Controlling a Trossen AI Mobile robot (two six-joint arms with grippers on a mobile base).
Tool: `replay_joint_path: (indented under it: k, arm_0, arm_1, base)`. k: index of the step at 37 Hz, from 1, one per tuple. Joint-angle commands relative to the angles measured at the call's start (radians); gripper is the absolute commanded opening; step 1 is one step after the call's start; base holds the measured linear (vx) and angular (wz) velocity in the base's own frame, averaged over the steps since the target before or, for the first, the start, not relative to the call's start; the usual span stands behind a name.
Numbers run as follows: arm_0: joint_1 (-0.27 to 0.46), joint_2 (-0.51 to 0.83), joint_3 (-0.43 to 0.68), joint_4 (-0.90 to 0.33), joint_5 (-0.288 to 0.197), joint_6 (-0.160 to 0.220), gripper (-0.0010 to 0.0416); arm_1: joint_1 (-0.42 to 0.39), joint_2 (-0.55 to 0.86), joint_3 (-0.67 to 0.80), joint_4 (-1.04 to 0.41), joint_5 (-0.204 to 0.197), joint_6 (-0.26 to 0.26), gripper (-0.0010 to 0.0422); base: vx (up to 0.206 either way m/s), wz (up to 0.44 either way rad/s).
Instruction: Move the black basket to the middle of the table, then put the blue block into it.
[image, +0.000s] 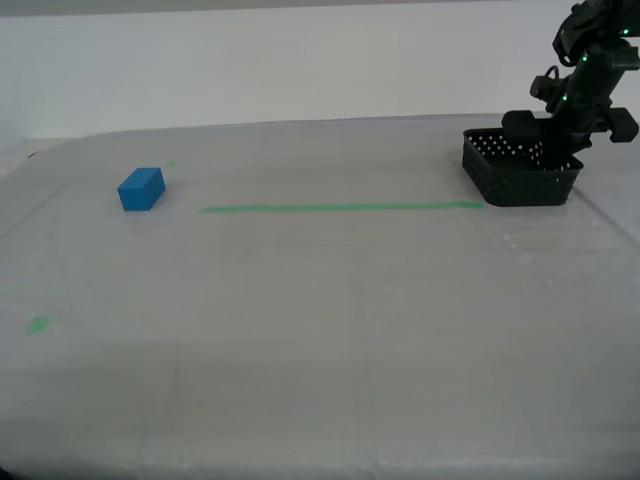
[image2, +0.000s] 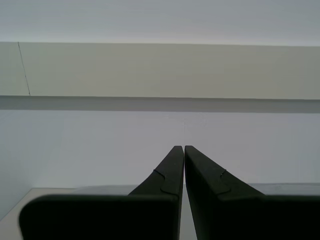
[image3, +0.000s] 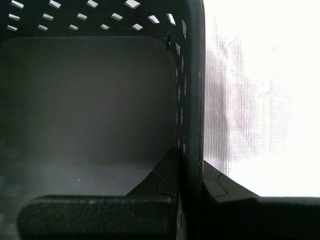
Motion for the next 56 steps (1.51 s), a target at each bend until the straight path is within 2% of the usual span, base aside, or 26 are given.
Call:
replay_joint_path:
  k: [1, 10, 18, 25, 29, 36, 43, 51, 56]
  arm_0:
    - [0.002, -0.017, 0.000, -0.009, 0.005, 0.001, -0.0001]
    - [0.007, -0.086, -0.002, -0.044, 0.005, 0.010, -0.0001]
    - [0.031, -0.144, -0.004, -0.085, 0.005, 0.041, -0.0001]
    - [0.071, -0.184, -0.004, -0.129, 0.005, 0.087, -0.0001]
    - [0.101, -0.207, -0.006, -0.138, 0.005, 0.125, -0.0001]
    - [0.159, -0.236, -0.007, -0.169, 0.005, 0.216, -0.0001]
    - [0.237, -0.264, -0.007, -0.194, 0.009, 0.269, -0.0001]
    - [0.334, -0.272, -0.007, -0.200, 0.010, 0.395, -0.0001]
    - [0.399, -0.272, -0.008, -0.200, 0.016, 0.404, -0.0001]
  arm_1:
    - [0.000, 0.000, 0.000, 0.005, -0.001, 0.002, 0.0000]
    - [0.000, 0.000, 0.000, 0.005, -0.001, 0.002, 0.0000]
    - [0.000, 0.000, 0.000, 0.005, -0.001, 0.002, 0.0000]
    - [0.000, 0.000, 0.000, 0.005, -0.001, 0.002, 0.0000]
    - [0.000, 0.000, 0.000, 0.005, -0.001, 0.002, 0.0000]
    - [0.000, 0.000, 0.000, 0.005, -0.001, 0.002, 0.0000]
    - [0.000, 0.000, 0.000, 0.005, -0.001, 0.002, 0.0000]
    - [0.000, 0.000, 0.000, 0.005, -0.001, 0.002, 0.0000]
    - [0.000, 0.000, 0.000, 0.005, -0.001, 0.002, 0.0000]
  base:
    - [0.000, 0.000]
    - [0.000, 0.000]
    - [0.000, 0.000]
    - [0.000, 0.000]
    - [0.000, 0.000]
    - [0.000, 0.000]
    - [0.000, 0.000]
    - [0.000, 0.000]
    - [0.000, 0.000]
